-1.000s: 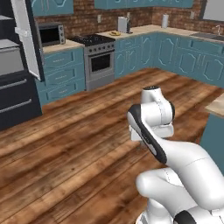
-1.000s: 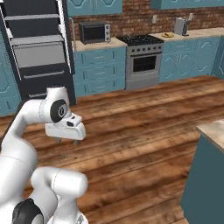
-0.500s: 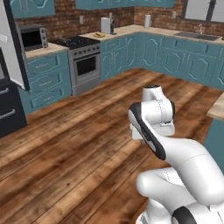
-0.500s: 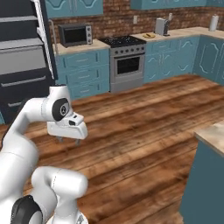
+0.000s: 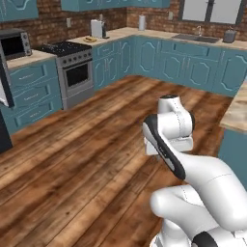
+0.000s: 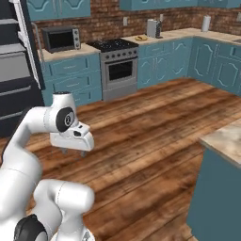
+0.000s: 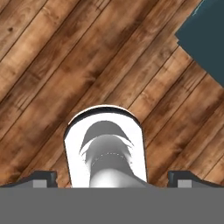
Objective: Place the cold items (carrot and sweet potato) from the fridge in one tupperware on the dining counter. Place the warm items (kebab skewer and hot dog) in the stove area in another tupperware.
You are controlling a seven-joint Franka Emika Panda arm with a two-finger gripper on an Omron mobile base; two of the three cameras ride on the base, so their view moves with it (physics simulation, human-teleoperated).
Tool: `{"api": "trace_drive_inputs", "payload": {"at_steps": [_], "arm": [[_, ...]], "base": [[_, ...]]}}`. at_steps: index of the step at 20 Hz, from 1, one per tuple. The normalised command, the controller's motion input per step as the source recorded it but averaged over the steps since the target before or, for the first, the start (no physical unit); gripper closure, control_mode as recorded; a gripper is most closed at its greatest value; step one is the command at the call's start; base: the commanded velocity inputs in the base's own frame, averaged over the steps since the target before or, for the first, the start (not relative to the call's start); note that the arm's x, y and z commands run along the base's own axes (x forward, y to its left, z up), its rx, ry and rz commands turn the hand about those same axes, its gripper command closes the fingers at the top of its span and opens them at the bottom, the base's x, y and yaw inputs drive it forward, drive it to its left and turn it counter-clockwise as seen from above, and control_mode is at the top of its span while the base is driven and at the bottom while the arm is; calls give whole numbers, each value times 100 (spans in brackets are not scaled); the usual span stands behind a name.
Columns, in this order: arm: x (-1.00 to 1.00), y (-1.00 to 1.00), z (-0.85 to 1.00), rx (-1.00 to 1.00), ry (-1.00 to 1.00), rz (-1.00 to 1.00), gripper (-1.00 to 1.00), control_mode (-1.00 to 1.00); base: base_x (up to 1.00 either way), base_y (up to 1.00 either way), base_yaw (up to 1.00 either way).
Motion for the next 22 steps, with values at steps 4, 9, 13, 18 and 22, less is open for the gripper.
{"api": "trace_drive_inputs", "payload": {"at_steps": [4, 9, 13, 18, 22], "arm": [[0, 0, 0, 0, 0, 0, -100, 100], [0, 0, 0, 0, 0, 0, -100, 100], [0, 0, 0, 0, 0, 0, -100, 100], [0, 0, 0, 0, 0, 0, -100, 100], [0, 0, 0, 0, 0, 0, -100, 100]], "base": [[100, 85, -21], [100, 68, -12], [100, 24, -8], [100, -4, -5], [100, 2, -4]]}}
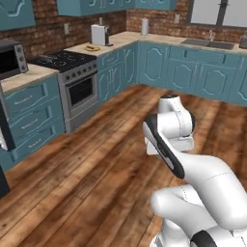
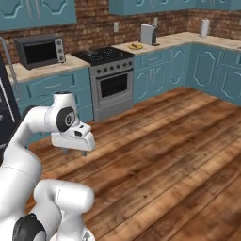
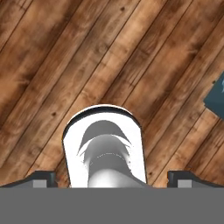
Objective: Place the cold items (carrot and sweet potato) from the fridge in one tupperware on the dining counter. Place the warm items (kebab skewer and hot dog) in the stove area in another tupperware.
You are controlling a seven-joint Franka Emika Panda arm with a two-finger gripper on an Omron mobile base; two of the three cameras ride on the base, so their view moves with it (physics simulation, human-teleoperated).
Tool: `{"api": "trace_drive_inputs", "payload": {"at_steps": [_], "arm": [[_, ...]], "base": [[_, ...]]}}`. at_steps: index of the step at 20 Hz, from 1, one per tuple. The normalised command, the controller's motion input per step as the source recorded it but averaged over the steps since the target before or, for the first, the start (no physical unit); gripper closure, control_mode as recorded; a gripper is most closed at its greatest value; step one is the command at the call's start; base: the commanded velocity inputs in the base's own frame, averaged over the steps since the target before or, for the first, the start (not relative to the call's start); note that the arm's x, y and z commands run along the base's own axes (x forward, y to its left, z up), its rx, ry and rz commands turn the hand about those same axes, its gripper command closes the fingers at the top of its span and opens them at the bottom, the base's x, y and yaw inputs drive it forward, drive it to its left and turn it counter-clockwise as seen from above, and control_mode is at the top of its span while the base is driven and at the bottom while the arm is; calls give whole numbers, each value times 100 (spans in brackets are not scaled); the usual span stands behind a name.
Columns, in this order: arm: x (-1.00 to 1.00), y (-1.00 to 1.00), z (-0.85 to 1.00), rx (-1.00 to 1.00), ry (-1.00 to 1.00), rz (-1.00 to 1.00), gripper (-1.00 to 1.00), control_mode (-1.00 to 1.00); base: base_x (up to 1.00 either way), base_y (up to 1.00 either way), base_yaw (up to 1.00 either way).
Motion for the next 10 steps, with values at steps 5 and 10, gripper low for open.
{"api": "trace_drive_inputs", "payload": {"at_steps": [5, 10], "arm": [[0, 0, 0, 0, 0, 0, -100, 100], [0, 0, 0, 0, 0, 0, -100, 100]], "base": [[100, 28, -18], [100, 0, -2]]}}
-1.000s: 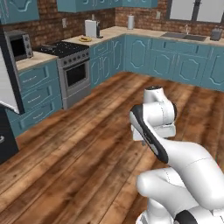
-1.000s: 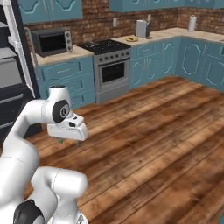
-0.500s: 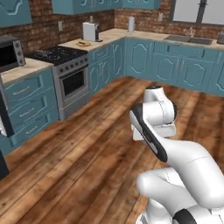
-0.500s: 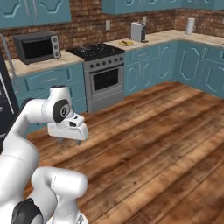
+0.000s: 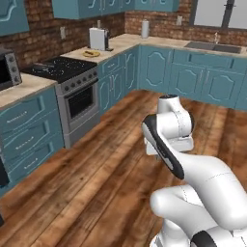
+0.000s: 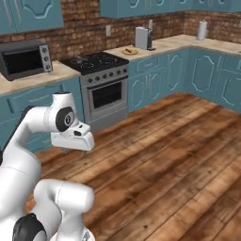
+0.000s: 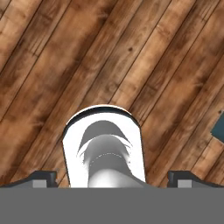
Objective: Place the cold items (carrot and sweet potato) from the fridge in one tupperware on the dining counter. Place the warm items (kebab skewer and hot dog) in the stove area in another tupperware.
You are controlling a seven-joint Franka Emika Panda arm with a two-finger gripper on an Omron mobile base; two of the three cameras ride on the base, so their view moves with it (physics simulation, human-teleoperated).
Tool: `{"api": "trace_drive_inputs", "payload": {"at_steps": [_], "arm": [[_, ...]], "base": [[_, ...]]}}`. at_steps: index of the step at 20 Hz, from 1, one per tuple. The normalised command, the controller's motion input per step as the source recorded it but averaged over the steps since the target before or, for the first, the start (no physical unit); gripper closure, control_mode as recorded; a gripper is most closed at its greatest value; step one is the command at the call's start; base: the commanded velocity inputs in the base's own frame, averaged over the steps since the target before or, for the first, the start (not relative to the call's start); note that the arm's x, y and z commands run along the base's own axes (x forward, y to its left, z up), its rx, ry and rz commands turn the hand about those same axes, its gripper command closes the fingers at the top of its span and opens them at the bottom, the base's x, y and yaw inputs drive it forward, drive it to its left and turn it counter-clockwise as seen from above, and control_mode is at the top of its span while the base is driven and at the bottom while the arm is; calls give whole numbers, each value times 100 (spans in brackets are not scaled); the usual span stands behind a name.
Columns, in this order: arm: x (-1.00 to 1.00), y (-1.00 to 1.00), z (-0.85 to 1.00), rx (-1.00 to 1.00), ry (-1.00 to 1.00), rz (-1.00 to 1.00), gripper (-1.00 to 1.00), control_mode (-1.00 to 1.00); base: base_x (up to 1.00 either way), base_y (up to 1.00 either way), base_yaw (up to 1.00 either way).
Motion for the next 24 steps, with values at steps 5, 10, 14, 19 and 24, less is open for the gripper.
{"api": "trace_drive_inputs", "payload": {"at_steps": [5, 10, 14, 19, 24], "arm": [[0, 0, 0, 0, 0, 0, -100, 100], [0, 0, 0, 0, 0, 0, -100, 100], [0, 0, 0, 0, 0, 0, -100, 100], [0, 0, 0, 0, 0, 0, -100, 100], [0, 0, 0, 0, 0, 0, -100, 100]], "base": [[100, -53, 20], [100, -7, 0], [100, -4, 0], [100, 0, -4], [100, 0, -19]]}}
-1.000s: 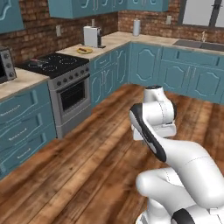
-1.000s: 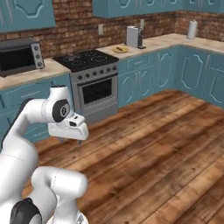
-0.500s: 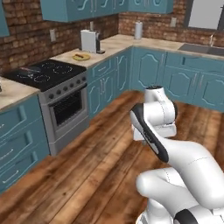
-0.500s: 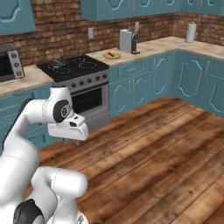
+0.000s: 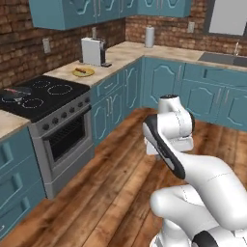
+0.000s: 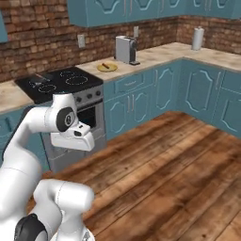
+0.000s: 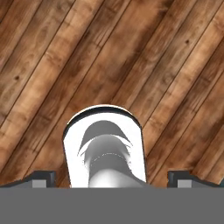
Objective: Place the cold items (carrot and sweet potato) from the fridge in one tupperware on the dining counter. Place the warm items (kebab skewer and hot dog) in the stove area in another tupperware.
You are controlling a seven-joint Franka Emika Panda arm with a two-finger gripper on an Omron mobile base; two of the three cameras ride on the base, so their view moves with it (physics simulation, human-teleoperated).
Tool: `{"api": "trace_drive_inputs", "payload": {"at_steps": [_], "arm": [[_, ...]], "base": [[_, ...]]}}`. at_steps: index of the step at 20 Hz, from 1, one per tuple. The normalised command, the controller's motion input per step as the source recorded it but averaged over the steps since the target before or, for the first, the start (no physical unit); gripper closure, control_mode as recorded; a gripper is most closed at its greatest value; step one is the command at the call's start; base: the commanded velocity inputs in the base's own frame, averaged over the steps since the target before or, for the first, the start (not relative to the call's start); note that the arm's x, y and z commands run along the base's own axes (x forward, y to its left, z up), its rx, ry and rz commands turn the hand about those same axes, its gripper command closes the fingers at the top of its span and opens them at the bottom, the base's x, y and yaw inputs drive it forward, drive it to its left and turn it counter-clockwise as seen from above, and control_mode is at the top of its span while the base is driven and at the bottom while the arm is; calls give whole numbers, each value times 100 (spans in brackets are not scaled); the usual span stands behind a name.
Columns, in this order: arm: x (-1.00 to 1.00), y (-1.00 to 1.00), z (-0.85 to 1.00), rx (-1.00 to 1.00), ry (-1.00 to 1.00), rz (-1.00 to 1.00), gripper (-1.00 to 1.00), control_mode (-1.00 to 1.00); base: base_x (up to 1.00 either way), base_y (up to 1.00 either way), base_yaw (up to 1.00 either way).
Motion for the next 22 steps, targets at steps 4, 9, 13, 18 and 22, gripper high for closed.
{"api": "trace_drive_inputs", "payload": {"at_steps": [4, 9, 13, 18, 22], "arm": [[0, 0, 0, 0, 0, 0, -100, 100], [0, 0, 0, 0, 0, 0, -100, 100], [0, 0, 0, 0, 0, 0, -100, 100], [0, 0, 0, 0, 0, 0, -100, 100], [0, 0, 0, 0, 0, 0, -100, 100]], "base": [[83, -10, -2], [87, -8, 0], [100, -15, 11], [100, -16, 12], [95, -16, 10]]}}
